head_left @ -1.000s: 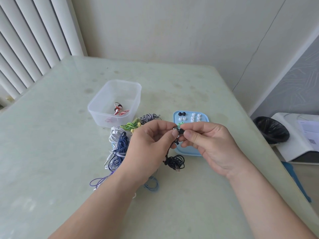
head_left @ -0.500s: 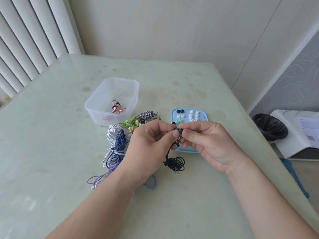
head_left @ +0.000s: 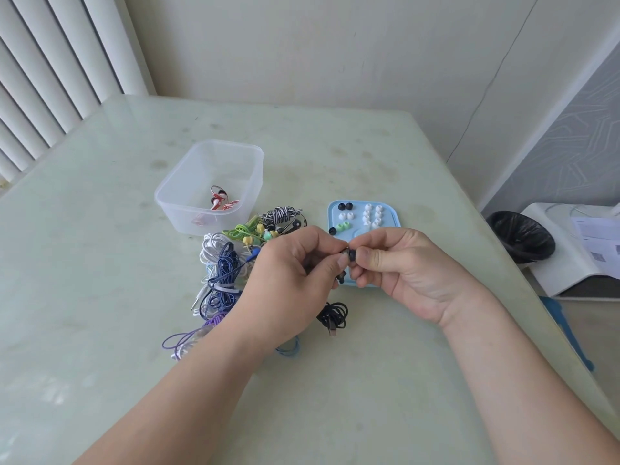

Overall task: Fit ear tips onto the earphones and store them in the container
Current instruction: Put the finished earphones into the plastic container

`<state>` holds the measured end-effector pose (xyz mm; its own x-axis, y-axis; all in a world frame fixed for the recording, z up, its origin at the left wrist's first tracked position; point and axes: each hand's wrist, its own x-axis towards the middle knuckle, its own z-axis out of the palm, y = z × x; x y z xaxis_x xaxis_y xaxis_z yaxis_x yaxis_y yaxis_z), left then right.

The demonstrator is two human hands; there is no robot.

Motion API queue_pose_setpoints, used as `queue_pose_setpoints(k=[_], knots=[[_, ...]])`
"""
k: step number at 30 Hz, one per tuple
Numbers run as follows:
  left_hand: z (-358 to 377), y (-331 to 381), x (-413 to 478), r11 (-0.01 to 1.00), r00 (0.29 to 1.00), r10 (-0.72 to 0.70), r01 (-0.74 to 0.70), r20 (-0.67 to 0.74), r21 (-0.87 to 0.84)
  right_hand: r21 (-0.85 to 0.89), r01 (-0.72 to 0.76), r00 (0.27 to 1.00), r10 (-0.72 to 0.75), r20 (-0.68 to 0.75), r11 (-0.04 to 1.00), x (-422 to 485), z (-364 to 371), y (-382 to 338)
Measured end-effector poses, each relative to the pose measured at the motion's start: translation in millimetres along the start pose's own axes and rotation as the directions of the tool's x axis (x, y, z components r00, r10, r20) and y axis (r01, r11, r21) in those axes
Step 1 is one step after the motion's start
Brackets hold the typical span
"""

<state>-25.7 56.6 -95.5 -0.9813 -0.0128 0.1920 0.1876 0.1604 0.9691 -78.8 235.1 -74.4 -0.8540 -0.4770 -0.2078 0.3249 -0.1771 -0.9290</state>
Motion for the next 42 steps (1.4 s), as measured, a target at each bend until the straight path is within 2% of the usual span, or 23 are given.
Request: queue_pose_setpoints(k=[5,9,14,21,31,42], knots=[[2,-1,-1,0.999,0.999,-0.002,0.004,-0.048,0.034,-0.016,-0.014,1.0,0.014,-0.024,1.0,-1,1,0],[4,2,0,0.998,0.99,-0.061,0.057,-0.131,-0.035,-0.052,0.044,0.992,-0.05,-0.12,0.998,1,5,3],[3,6,0,0.997,0.981,-0.066,0.058,-0.182,-0.046,-0.002,0.097,0.987,-0.097,-0.126,0.995,1,10,4],[5,5,-2,0.997,0.984,-0.066,0.057,-0.168,-0.057,0.089,0.068,0.988,-0.054,-0.144,0.994,3,12,4],[4,5,-1,0.996,0.988,-0.077,0.07,-0.133,-0.059,-0.025,0.088,0.992,-0.09,-0.091,0.996,2,10,3],[4,8,1,0.962,0.98,-0.155,0.12,-0.125,-0.247,0.041,0.088,0.994,-0.085,-0.07,0.995,4,10,5]])
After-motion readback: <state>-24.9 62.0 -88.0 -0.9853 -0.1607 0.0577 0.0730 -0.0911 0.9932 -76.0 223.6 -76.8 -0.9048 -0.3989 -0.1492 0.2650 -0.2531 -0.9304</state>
